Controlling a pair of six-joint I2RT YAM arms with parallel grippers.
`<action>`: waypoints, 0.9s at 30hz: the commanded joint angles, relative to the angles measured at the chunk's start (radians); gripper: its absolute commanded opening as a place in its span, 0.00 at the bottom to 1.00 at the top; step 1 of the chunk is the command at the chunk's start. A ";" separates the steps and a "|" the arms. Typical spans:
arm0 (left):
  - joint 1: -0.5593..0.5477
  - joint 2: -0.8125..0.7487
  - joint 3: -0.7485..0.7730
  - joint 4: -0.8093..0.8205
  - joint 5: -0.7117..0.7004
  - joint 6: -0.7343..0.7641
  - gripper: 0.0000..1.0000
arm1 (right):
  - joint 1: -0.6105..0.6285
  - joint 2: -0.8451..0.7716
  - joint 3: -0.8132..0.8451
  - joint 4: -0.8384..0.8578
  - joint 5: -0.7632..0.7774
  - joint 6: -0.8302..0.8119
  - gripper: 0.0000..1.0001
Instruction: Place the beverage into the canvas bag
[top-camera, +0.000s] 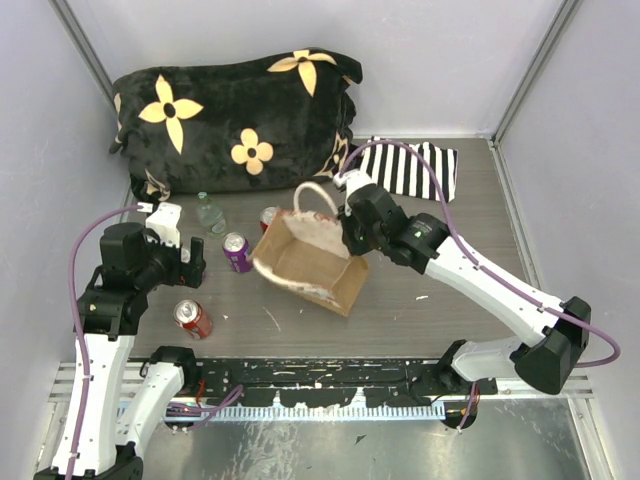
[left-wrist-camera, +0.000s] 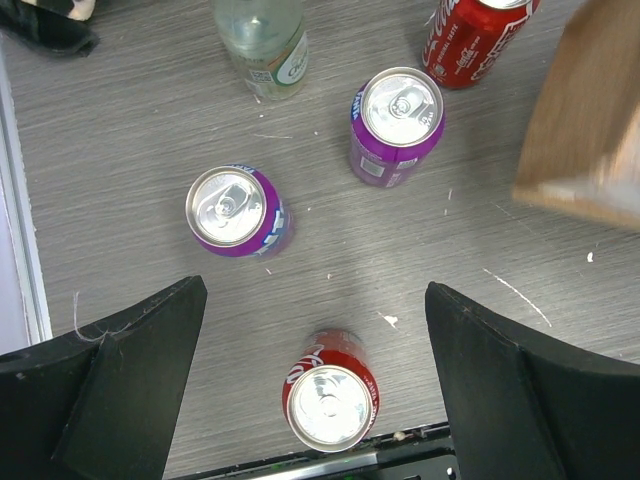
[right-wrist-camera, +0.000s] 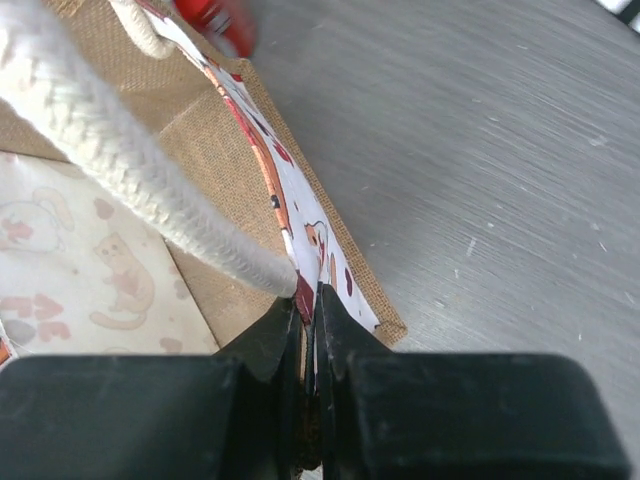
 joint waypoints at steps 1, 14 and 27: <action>0.003 -0.013 0.025 0.002 0.017 -0.005 0.98 | -0.065 -0.051 0.071 0.014 0.181 0.267 0.01; 0.003 -0.018 0.037 -0.001 0.032 -0.036 0.98 | -0.083 -0.083 -0.098 0.100 0.452 0.703 0.01; 0.003 -0.035 0.013 -0.003 0.041 -0.048 0.98 | 0.247 -0.044 -0.203 -0.016 0.747 1.084 0.01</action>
